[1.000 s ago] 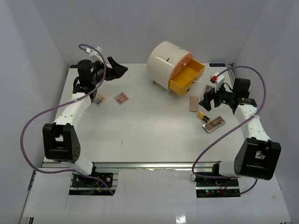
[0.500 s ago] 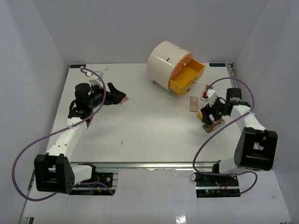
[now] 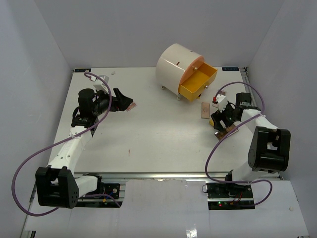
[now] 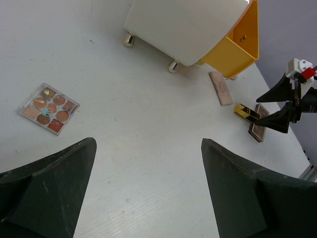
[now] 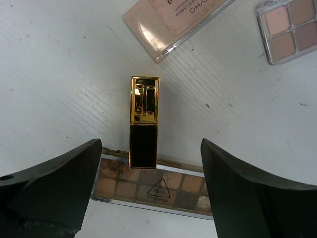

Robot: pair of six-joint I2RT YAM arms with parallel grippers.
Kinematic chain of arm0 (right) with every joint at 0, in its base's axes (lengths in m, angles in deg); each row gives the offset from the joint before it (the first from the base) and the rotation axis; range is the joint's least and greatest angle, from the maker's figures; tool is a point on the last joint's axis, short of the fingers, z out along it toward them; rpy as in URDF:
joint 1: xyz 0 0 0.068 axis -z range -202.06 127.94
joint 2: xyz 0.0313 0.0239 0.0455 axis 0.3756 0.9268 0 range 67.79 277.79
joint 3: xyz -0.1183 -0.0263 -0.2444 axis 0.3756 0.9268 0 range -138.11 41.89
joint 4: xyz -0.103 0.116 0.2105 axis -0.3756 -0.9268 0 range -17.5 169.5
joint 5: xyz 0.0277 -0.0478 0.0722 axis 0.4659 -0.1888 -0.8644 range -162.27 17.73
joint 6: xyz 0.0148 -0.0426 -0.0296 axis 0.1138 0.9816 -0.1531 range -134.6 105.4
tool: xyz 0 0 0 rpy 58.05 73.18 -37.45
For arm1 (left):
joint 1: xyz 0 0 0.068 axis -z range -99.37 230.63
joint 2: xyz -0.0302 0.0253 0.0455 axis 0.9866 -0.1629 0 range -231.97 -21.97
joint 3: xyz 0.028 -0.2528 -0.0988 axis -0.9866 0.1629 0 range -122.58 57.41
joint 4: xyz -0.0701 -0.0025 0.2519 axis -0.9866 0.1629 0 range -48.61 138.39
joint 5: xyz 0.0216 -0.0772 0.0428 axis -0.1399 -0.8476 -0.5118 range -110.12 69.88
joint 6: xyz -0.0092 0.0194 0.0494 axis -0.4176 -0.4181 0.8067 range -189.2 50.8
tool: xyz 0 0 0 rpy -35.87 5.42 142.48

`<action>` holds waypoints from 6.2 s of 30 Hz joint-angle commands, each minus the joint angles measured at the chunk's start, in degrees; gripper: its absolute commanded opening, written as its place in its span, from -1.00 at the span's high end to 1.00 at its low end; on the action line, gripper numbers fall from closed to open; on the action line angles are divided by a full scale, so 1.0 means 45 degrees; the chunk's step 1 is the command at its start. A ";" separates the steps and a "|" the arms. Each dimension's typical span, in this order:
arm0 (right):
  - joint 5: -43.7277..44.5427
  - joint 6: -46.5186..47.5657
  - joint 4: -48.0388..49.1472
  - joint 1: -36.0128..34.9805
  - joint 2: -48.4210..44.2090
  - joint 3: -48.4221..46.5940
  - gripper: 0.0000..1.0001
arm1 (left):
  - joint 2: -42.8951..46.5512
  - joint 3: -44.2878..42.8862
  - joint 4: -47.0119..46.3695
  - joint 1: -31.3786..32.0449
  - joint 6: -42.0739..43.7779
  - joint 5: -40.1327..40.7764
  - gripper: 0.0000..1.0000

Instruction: Organize the makeup

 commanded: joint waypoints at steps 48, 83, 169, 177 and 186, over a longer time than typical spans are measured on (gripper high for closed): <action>-0.1803 -0.1334 -0.0827 -0.0426 -0.1972 -0.2245 0.67 | 0.0339 -0.0128 0.0127 0.0009 0.0159 -0.0055 -0.96; -0.0817 -0.8106 0.5585 -0.3038 0.2203 -0.7391 0.50 | 0.0137 -0.0186 0.0120 0.0009 0.0360 0.0232 -0.96; 0.1722 -1.8595 1.2171 -0.1612 0.7485 -0.3685 -0.18 | -0.1028 -0.0401 0.0758 -0.0001 0.0555 0.0365 -0.96; 0.1780 -1.8755 1.2317 -0.1847 0.7801 -0.3725 -0.13 | -0.1127 -0.0421 0.0797 0.0008 0.0555 0.0374 -0.96; 0.2375 -1.8663 1.1528 -0.1947 0.8096 -0.4049 -0.04 | -0.1165 -0.0440 0.0817 0.0009 0.0575 0.0394 -0.96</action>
